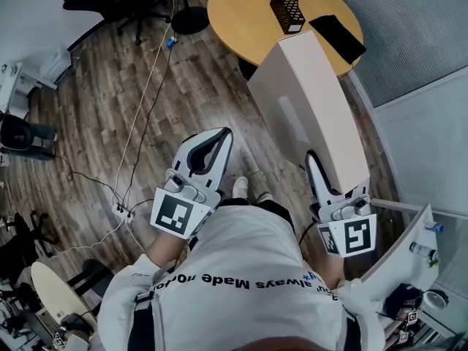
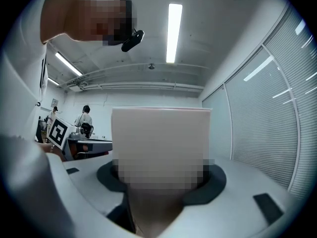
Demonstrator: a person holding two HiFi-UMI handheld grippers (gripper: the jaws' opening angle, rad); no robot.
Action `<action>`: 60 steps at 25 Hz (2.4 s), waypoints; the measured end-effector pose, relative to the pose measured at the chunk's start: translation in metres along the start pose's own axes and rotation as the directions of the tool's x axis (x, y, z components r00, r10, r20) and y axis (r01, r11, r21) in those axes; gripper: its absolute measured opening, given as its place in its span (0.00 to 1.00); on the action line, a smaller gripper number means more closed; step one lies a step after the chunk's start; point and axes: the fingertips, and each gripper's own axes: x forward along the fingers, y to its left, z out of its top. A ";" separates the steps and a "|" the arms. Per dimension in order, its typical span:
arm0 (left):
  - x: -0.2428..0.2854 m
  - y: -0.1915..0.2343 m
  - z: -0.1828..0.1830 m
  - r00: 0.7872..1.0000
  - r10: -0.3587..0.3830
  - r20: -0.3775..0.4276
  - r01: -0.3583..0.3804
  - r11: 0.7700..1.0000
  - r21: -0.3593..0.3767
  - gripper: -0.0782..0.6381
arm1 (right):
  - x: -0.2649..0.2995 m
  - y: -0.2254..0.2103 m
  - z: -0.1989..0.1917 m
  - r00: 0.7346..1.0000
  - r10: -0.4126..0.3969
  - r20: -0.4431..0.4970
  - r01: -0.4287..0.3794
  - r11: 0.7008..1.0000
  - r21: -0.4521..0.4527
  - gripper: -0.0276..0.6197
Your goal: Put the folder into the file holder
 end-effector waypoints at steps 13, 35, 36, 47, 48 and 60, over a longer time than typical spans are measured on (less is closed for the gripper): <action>0.008 0.009 -0.011 1.000 -0.016 -0.026 0.016 1.000 -0.007 0.14 | 0.014 -0.007 -0.010 1.000 -0.016 -0.020 0.016 1.000 0.004 0.49; 0.110 0.031 -0.018 1.000 -0.010 -0.026 0.010 1.000 0.016 0.14 | 0.074 -0.094 -0.007 1.000 -0.008 0.006 0.008 1.000 -0.004 0.49; 0.116 0.031 -0.018 1.000 -0.011 -0.025 0.011 1.000 0.016 0.14 | 0.077 -0.099 -0.008 1.000 -0.010 0.005 0.010 1.000 -0.003 0.49; 0.188 0.047 -0.020 0.999 -0.001 -0.034 0.002 1.000 0.020 0.14 | 0.117 -0.161 -0.008 1.000 -0.013 0.012 0.013 1.000 0.008 0.49; 0.194 0.048 -0.021 0.999 -0.001 -0.037 0.001 1.000 0.022 0.14 | 0.121 -0.168 -0.009 1.000 -0.013 0.013 0.013 1.000 0.010 0.49; 0.255 0.051 -0.023 0.999 0.019 -0.037 -0.018 0.999 0.027 0.14 | 0.148 -0.229 -0.011 1.000 -0.017 0.020 0.016 1.000 0.022 0.49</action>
